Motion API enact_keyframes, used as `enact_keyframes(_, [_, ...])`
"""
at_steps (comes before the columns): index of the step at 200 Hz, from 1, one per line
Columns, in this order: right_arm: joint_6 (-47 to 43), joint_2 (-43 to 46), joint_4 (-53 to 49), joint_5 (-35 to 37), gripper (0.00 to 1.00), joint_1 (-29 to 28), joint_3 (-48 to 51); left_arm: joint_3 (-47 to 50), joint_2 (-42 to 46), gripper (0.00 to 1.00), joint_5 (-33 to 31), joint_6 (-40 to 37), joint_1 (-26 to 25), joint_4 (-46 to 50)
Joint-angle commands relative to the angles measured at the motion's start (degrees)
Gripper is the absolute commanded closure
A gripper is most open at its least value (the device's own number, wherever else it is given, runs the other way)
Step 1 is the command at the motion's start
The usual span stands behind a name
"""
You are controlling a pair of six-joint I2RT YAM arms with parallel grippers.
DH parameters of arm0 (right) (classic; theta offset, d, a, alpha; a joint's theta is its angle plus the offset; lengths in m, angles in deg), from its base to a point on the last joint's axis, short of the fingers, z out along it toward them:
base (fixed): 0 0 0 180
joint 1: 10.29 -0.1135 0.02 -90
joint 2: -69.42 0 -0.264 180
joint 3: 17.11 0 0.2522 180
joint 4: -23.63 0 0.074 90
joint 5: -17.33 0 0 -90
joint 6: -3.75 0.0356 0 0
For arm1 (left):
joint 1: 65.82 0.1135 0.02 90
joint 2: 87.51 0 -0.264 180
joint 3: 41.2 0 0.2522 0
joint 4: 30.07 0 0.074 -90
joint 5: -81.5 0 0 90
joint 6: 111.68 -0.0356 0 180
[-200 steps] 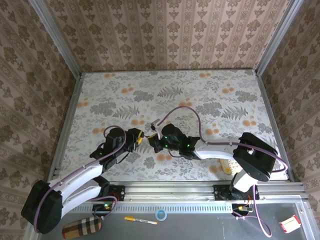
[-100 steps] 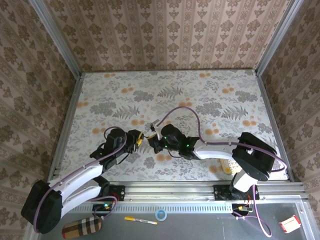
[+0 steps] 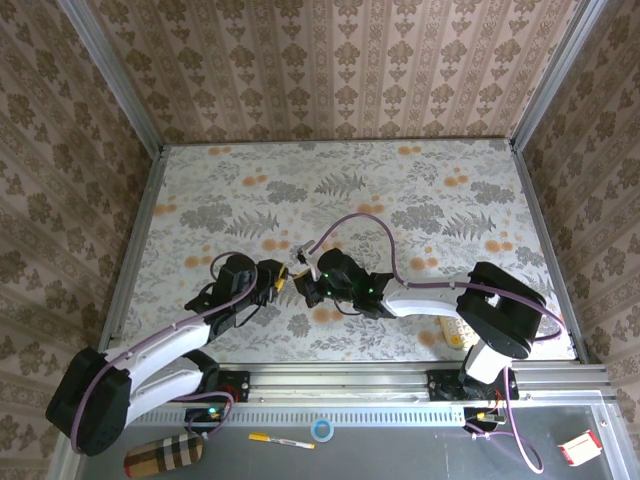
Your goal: Unlock with the key
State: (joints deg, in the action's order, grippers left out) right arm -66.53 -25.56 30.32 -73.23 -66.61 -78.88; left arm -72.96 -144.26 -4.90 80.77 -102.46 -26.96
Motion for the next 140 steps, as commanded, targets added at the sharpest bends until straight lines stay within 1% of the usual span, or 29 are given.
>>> enact_keyframes(1, [-3.7,-0.8,1.4,-0.9,1.00,-1.4,-3.1,-3.2,-0.6,0.94,5.0,0.5,-1.8,-5.8])
enact_keyframes(37, [-5.4,-0.6,0.1,-0.6,1.00,-1.7,-3.3,-3.8,-1.4,0.95,5.4,0.6,-2.0,-7.3])
enact_keyframes(78, [-2.0,-1.2,4.0,0.9,1.00,-1.4,-1.4,-3.8,-1.7,0.96,5.5,1.7,-2.6,-10.6])
enact_keyframes(93, [1.1,-1.0,7.4,-0.6,1.00,-0.2,0.1,-4.2,-1.3,0.96,5.6,1.2,-2.6,-10.0])
enact_keyframes(116, [5.6,-0.4,12.6,-3.6,1.00,2.6,2.6,-3.5,-1.3,0.97,5.7,1.5,-2.6,-12.3])
enact_keyframes(140, [7.9,0.0,17.8,-6.6,1.00,4.9,5.2,-2.8,-1.3,0.97,5.9,2.1,-2.9,-14.0])
